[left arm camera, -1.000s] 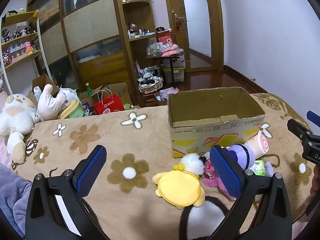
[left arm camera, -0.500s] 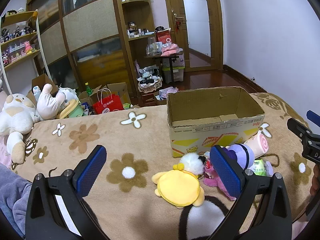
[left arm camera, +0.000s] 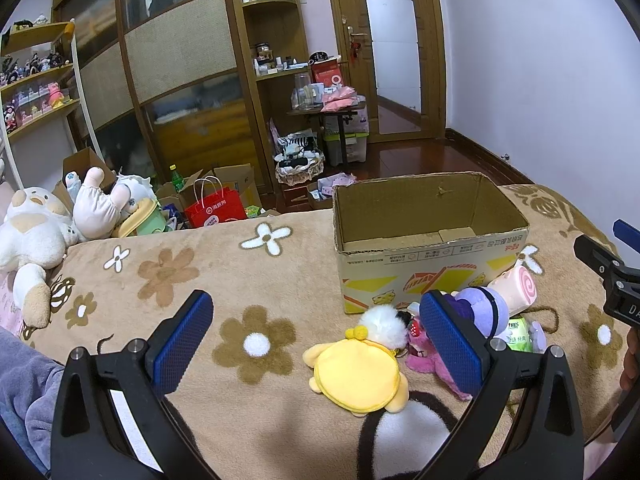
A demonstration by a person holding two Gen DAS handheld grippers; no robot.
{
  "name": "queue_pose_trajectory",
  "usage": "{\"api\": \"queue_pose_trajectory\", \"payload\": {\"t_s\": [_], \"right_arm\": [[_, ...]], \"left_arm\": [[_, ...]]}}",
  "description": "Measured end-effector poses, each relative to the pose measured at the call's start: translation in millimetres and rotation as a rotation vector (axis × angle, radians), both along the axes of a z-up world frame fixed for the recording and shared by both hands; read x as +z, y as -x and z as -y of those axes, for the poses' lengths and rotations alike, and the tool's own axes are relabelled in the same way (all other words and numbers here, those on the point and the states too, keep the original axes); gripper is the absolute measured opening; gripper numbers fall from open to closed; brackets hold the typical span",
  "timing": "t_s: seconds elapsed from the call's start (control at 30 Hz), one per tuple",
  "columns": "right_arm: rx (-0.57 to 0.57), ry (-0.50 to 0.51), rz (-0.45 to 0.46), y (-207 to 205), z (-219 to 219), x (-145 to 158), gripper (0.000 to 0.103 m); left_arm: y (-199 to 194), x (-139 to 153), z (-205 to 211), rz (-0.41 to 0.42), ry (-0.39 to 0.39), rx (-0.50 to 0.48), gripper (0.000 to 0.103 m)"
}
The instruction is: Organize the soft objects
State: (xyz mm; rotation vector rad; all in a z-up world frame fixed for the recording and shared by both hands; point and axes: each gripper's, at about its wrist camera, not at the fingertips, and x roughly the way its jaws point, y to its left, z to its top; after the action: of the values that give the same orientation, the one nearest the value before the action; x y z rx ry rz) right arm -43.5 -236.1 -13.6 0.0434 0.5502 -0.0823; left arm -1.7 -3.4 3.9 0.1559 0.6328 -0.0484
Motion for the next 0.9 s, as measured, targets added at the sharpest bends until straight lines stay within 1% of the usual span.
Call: {"api": "queue_pose_trajectory", "payload": {"t_s": [0.9], "right_arm": [[-0.002,0.005,0.005,-0.3,1.5,1.3,0.103]], "left_arm": [[1.2,-1.8,2.7,-0.001,-0.001,0.001,0.102]]}}
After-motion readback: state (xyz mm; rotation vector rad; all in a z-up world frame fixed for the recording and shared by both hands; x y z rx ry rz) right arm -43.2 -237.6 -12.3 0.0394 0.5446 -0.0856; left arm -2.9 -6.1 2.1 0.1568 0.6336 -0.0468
